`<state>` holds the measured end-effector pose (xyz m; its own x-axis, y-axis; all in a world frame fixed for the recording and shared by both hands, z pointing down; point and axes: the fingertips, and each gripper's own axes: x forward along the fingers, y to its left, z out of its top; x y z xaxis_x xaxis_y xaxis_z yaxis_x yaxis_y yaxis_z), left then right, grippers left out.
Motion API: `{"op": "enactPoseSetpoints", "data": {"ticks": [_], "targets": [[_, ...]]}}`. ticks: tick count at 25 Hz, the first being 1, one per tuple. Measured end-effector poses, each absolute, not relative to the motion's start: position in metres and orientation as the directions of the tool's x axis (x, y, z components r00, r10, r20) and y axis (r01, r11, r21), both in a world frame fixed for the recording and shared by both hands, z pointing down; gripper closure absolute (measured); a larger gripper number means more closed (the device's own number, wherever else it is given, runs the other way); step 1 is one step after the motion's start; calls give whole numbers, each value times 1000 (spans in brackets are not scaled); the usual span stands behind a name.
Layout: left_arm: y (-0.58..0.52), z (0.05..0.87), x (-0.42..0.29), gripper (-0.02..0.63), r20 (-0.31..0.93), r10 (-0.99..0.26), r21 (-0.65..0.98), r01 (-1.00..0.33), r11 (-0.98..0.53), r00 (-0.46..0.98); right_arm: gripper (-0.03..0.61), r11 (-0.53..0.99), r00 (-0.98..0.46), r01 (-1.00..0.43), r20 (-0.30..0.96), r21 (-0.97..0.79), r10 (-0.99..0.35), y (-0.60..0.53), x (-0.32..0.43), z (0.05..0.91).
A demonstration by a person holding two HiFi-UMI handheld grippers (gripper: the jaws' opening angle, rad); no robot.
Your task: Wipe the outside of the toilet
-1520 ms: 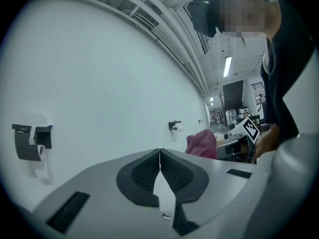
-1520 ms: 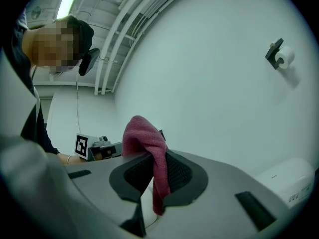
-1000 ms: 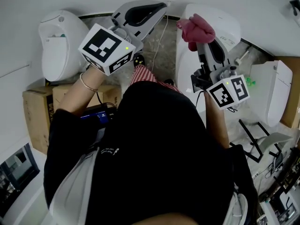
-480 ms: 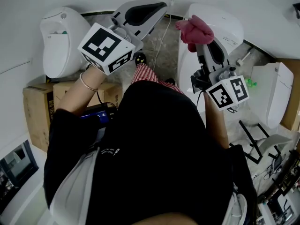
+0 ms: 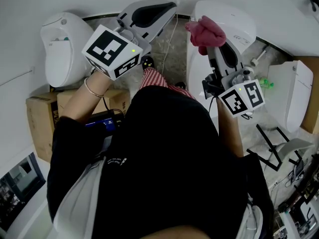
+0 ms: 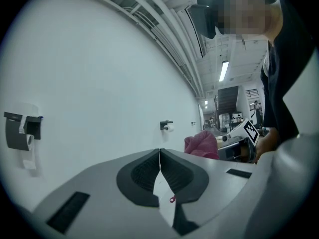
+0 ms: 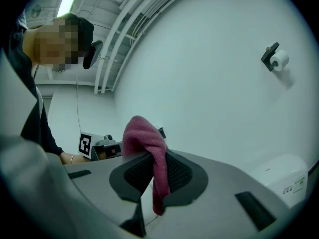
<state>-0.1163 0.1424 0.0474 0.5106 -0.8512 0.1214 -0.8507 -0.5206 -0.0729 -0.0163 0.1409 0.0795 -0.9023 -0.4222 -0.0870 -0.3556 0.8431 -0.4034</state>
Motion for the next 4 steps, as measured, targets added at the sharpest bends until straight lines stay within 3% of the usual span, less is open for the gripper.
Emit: {"op": "enactPoseSetpoints", "data": {"ticks": [4], "targets": [[138,46,-106,603,123,-845,-72,-845,-530,520,518,843,-902,-357,-87,-402,-423,139,-8,78]]}}
